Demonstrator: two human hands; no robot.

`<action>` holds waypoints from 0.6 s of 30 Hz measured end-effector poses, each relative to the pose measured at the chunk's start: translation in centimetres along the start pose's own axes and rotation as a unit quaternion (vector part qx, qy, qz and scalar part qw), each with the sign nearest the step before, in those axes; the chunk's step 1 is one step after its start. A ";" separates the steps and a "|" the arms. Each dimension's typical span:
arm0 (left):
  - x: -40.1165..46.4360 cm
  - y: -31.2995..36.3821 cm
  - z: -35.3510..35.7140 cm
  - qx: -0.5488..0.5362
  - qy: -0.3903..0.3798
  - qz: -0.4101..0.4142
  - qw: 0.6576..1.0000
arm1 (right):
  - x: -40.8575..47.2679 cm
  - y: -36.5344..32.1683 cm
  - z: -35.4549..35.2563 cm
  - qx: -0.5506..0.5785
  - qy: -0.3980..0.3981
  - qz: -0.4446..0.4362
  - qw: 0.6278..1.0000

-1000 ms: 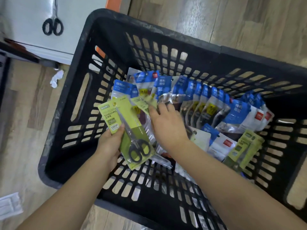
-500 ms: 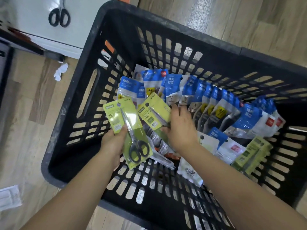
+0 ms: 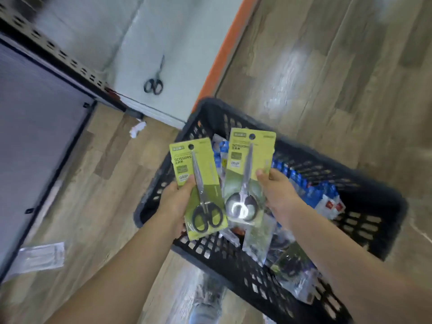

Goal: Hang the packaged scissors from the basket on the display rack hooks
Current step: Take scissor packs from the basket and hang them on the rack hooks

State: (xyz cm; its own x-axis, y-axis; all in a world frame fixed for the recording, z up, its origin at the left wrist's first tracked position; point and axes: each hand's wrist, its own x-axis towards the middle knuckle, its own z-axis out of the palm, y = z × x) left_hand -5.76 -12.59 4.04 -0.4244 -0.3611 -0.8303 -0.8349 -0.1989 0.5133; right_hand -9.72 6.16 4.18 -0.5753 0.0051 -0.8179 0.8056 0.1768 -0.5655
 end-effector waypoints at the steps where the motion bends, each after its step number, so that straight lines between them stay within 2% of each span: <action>1: -1.8 1.6 -0.5 -0.015 0.002 0.011 1.000 | -1.7 -2.0 -0.2 0.005 0.000 -0.015 1.000; 6: -11.8 10.7 -5.2 -0.079 0.024 0.080 0.993 | -12.6 -14.9 0.3 0.013 -0.023 -0.137 0.990; 9: -21.3 18.1 -9.8 -0.108 0.073 0.147 0.981 | -21.6 -23.3 1.4 0.009 -0.066 -0.226 0.972; 14: -39.4 27.7 -19.4 -0.171 0.124 0.277 0.937 | -38.9 -35.5 4.4 -0.017 -0.157 -0.386 0.909; 18: -53.3 30.6 -27.6 -0.230 0.190 0.369 0.880 | -53.3 -41.5 8.0 -0.040 -0.208 -0.489 0.846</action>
State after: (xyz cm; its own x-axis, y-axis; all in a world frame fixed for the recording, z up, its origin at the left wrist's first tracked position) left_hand 1.03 -24.60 70.02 -0.5713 -0.8075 -0.1467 -0.1134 -0.0994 0.9886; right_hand -11.39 -9.28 70.41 -0.8480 -0.5264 0.0618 -0.0497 -0.0371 -0.9981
